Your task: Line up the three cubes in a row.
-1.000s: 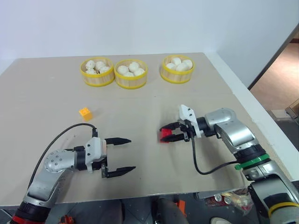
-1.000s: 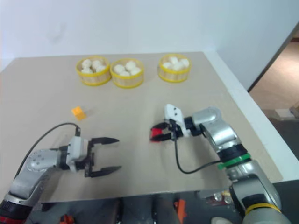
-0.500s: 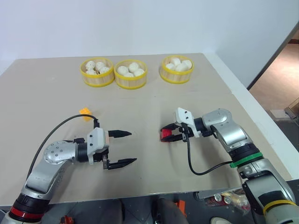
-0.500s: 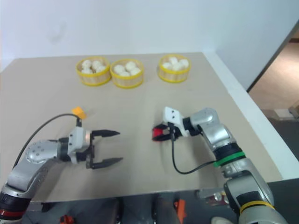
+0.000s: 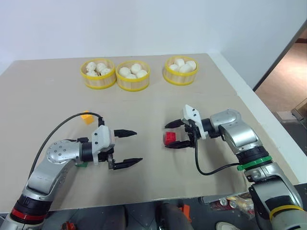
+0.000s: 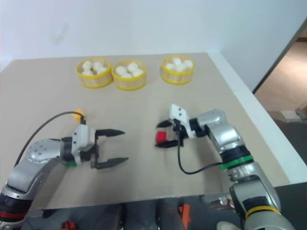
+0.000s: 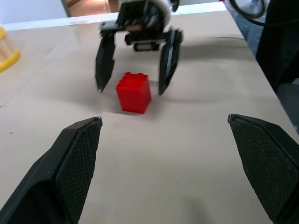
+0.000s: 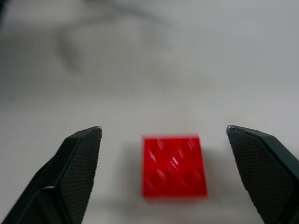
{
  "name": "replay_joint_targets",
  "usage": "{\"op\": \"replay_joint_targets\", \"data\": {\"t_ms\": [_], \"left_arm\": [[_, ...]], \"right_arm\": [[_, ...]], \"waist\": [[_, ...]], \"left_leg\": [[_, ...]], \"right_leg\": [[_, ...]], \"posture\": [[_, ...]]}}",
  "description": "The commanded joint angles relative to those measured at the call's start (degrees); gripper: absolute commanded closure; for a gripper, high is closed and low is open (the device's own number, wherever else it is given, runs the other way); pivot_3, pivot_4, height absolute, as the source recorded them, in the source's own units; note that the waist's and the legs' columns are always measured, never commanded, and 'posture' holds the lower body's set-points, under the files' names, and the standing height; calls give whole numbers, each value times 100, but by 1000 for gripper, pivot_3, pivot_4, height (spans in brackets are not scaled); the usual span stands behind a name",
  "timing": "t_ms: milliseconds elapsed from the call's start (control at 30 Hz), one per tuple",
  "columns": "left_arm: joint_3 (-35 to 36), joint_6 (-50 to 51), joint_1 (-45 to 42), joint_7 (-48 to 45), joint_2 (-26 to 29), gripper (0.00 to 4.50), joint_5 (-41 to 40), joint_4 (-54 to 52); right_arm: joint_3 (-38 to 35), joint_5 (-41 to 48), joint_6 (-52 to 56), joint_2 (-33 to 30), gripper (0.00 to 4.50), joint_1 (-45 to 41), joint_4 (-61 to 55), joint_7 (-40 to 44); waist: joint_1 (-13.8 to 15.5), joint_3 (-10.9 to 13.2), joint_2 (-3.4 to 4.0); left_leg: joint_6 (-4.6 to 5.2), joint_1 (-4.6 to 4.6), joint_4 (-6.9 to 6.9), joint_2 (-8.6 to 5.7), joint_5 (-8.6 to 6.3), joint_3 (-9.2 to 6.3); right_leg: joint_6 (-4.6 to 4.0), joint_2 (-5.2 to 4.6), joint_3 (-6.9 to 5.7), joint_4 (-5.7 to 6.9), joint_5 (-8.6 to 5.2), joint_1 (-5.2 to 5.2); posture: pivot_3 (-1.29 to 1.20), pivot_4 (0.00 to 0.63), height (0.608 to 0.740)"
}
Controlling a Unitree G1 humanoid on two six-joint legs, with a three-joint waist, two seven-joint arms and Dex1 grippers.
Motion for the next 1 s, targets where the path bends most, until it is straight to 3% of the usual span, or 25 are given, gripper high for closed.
{"op": "replay_joint_targets", "data": {"t_ms": [33, 133, 333, 500, 700, 1000], "left_arm": [[443, 429, -155, 312, 179, 0, -200, -205], [792, 961, -116, 620, 335, 0, -397, -275], [1951, 885, 524, 1342, 357, 0, -308, -432], [2608, 860, 1939, 2703, -550, 0, 2, -1623], [2659, 864, 3123, 3617, -1396, 0, 283, -2517], [2355, 579, 3718, 4287, -2191, 0, 813, -2487]], "right_arm": [[-414, 451, 354, -194, 71, -24, -702, 106], [-582, 689, 650, -296, 71, 40, -1200, 14], [-1169, 1945, 1801, -146, 71, 485, -2845, -628], [-1171, 2149, 1768, -156, 71, 953, -3594, -929], [-923, 1808, 1287, -64, 71, 1104, -3495, -1119], [-650, 1523, 832, -44, 71, 988, -3157, -1060]], "waist": [[0, 0, 0], [-7, 0, 1], [-16, 1, 0], [-1, -1, -7], [5, -3, -14], [1, -4, -17]], "left_leg": [[0, 0, 0, 1, 0, -1], [0, 1, 0, 6, 0, -1], [-3, -2, -19, 14, -2, 4], [-11, -4, -35, 14, -7, 17], [-11, -7, -22, 6, -7, 27], [-11, -9, 4, 8, -5, 30]], "right_leg": [[0, 0, -1, 0, 0, 0], [0, 5, -1, 0, 0, 0], [-8, 9, 4, 0, -5, -13], [-2, 0, 33, -3, -13, -22], [-18, 1, 45, -2, -17, -27], [-28, 9, 48, -2, -17, -27]], "posture": [[0, 150, 740], [0, 150, 740], [0, 150, 740], [0, 150, 740], [0, 150, 740], [0, 150, 740]]}}
